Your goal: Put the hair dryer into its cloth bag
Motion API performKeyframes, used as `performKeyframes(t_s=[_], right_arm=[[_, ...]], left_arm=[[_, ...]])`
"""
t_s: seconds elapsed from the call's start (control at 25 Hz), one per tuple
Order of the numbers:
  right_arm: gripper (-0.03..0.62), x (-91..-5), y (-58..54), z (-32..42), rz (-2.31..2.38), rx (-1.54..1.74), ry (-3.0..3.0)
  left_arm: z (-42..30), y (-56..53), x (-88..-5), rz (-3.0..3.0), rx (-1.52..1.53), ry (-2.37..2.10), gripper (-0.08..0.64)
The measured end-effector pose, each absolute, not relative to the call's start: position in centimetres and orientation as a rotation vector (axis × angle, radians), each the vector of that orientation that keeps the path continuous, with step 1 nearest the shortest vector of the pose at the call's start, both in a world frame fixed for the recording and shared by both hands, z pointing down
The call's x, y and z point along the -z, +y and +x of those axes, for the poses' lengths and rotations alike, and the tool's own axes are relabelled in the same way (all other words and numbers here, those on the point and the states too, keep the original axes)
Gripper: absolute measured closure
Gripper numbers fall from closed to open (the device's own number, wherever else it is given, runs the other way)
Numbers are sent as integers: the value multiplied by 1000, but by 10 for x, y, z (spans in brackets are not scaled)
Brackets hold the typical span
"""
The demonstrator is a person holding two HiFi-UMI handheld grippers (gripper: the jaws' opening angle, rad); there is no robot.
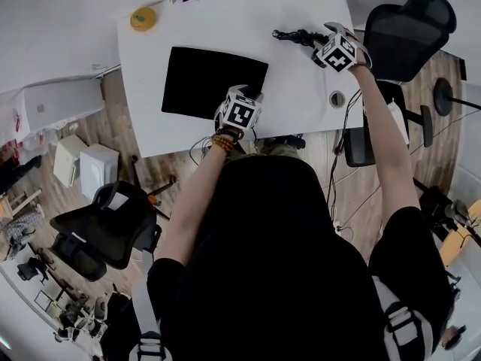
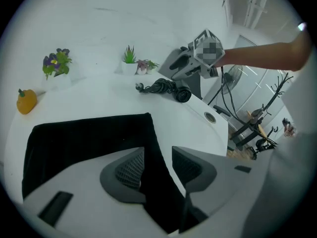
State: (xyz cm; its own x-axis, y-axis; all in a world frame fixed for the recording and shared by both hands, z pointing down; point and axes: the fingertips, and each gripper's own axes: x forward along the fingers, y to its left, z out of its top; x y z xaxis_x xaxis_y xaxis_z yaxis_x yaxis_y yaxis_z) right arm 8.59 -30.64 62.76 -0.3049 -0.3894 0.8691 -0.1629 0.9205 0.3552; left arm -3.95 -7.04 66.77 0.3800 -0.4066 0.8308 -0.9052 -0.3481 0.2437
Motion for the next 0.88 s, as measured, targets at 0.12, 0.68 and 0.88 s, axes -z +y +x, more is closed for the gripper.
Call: performKeyframes(t_s=[0.12, 0.68, 0.88], right_arm=[[336, -629, -303, 84, 405, 225, -1884], [336, -651, -298, 86, 305, 211, -1852], [336, -649, -296, 84, 241, 248, -1836]], left_arm=[[-27, -72, -685, 1937, -967, -1117, 365], [-41, -62, -691, 1838, -772, -1061, 511], [-43, -63, -673, 1831, -647, -1022, 514]])
